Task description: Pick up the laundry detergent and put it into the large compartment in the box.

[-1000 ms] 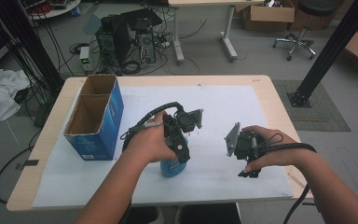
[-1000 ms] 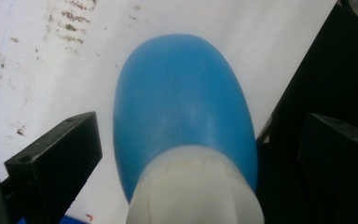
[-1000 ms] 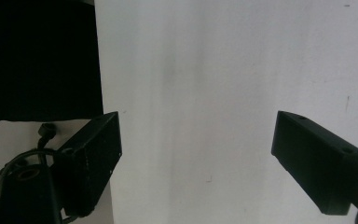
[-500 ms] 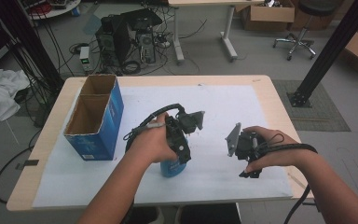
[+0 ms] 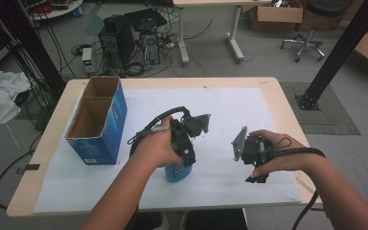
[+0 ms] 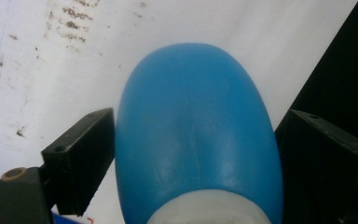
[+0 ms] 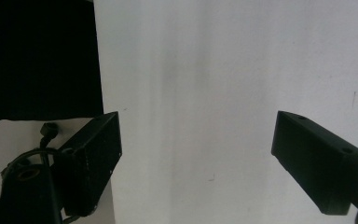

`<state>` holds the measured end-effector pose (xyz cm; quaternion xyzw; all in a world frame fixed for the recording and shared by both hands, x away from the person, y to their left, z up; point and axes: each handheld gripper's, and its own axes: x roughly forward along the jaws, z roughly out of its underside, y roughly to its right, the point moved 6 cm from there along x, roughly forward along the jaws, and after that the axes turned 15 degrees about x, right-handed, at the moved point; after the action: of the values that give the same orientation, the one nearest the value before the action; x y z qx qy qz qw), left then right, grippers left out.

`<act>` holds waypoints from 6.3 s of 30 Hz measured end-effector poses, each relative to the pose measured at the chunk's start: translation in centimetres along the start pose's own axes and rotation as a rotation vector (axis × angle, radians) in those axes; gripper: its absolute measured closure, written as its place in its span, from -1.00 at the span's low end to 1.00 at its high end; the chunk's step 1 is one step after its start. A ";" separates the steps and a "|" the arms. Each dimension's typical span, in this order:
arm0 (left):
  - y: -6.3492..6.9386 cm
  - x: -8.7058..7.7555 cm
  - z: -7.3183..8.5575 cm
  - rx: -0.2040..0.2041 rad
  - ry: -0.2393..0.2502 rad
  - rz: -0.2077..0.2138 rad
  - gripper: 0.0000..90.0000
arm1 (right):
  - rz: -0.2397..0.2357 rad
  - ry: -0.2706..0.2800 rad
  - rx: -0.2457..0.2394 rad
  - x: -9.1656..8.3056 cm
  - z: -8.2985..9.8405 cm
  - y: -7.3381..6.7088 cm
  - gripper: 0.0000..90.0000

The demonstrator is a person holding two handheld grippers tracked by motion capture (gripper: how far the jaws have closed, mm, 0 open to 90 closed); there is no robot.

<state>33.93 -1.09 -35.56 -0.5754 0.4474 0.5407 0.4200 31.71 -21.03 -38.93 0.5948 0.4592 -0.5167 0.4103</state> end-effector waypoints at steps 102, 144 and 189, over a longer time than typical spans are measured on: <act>-4.0 -14.7 5.4 -0.363 -0.004 -0.119 -0.14 | 0.009 0.018 -0.022 -0.2 -1.3 0.0 -0.65; -11.6 -24.0 18.5 -0.883 0.022 -0.157 -0.14 | 0.003 -0.008 -0.024 -0.7 -1.5 0.4 -0.64; -14.5 -12.2 21.0 -0.916 -0.044 -0.089 -0.15 | -0.003 -0.014 -0.021 -0.2 -2.1 0.2 -0.64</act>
<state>42.66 23.59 -24.69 -0.7088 0.1281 0.6762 0.1547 32.44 -19.07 -38.42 0.5860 0.4627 -0.5167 0.4189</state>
